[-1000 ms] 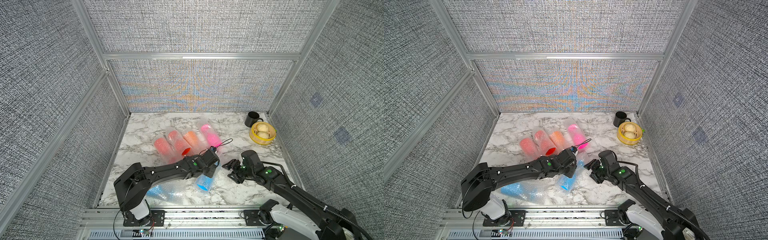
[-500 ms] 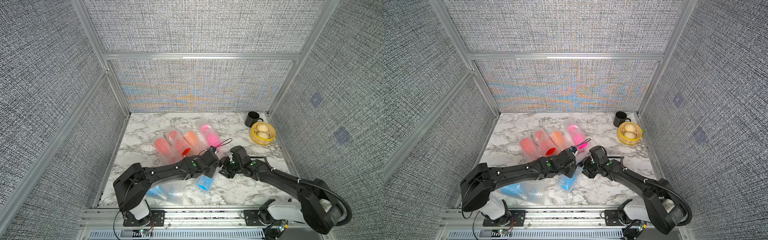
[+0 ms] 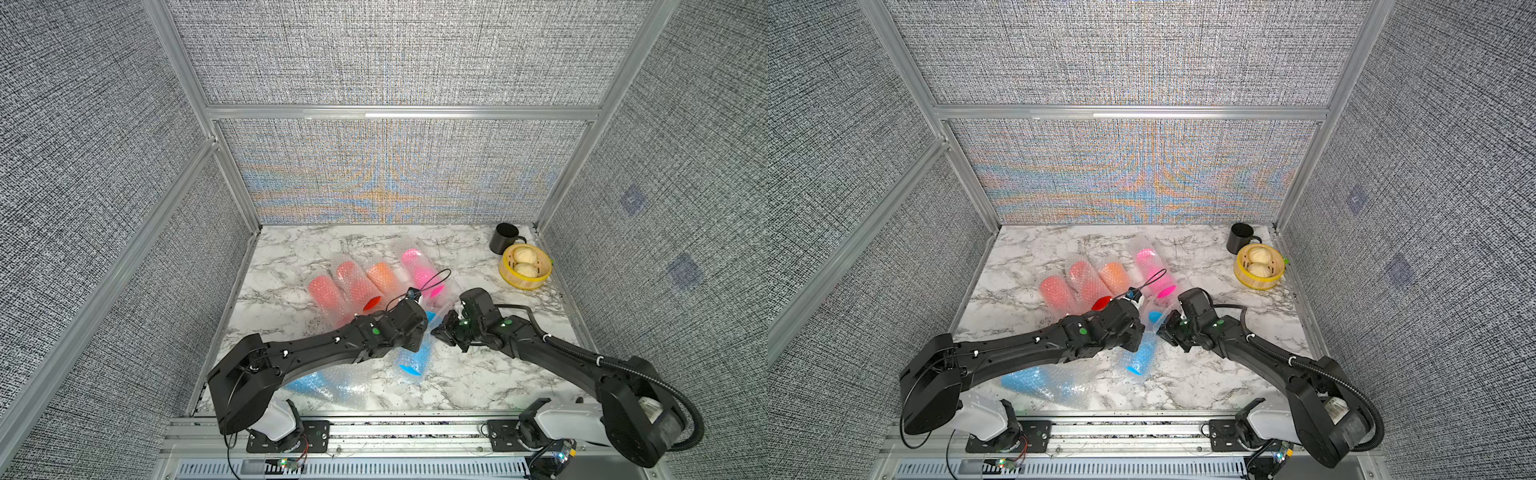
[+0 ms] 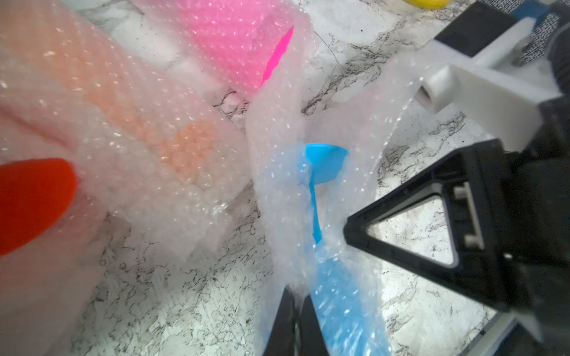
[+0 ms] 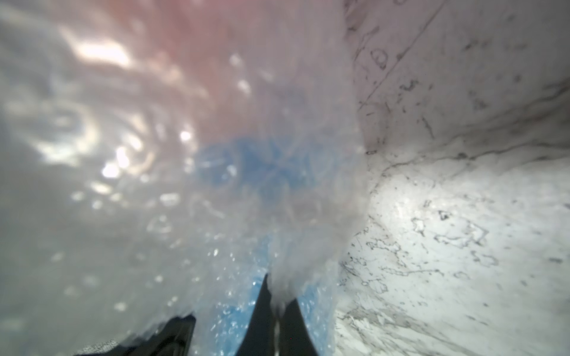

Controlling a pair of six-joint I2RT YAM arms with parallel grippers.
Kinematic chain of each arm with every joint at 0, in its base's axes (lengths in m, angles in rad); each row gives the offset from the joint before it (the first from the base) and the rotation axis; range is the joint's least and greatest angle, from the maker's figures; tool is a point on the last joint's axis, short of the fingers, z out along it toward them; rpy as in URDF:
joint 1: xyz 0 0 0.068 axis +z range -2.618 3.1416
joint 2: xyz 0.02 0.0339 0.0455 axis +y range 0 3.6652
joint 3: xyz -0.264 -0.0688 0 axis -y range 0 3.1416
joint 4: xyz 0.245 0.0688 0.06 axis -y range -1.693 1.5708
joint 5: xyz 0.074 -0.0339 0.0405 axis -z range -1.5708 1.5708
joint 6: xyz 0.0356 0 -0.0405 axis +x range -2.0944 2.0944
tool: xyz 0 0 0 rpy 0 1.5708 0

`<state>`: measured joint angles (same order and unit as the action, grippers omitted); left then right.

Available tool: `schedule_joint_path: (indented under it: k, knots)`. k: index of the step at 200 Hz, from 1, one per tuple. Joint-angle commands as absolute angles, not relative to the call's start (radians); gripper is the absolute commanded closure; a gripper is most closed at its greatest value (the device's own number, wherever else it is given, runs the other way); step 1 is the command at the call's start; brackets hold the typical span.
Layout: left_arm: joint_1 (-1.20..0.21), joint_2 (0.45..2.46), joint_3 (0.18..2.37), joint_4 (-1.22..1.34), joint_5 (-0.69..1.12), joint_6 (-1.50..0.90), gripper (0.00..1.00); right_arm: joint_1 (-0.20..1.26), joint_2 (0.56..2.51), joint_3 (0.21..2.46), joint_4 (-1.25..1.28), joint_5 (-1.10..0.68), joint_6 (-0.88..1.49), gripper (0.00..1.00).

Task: Unpack wine glasses from bubble wrap
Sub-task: Unwrap the bubble wrap at the center of the board.

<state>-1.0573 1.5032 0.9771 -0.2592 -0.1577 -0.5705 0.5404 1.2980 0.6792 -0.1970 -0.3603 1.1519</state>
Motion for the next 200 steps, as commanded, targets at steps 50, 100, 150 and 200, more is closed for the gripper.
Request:
schedule_joint_path:
  k: [50,100,150,200]
  knots:
    - [-1.027,1.480,0.933,-0.282,-0.180,-0.601,1.00,0.468,1.301,0.680,-0.429,-0.323,0.801,1.00]
    - [-1.012,1.467,0.924,-0.311,-0.184,-0.597,1.00,0.441,1.301,0.667,-0.481,-0.287,0.756,1.00]
    - [-1.002,1.469,0.935,-0.352,-0.174,-0.588,1.00,0.408,1.298,0.677,-0.537,-0.262,0.734,1.00]
    - [-0.983,1.471,0.939,-0.389,-0.159,-0.586,1.00,0.355,1.288,0.677,-0.553,-0.279,0.721,1.00]
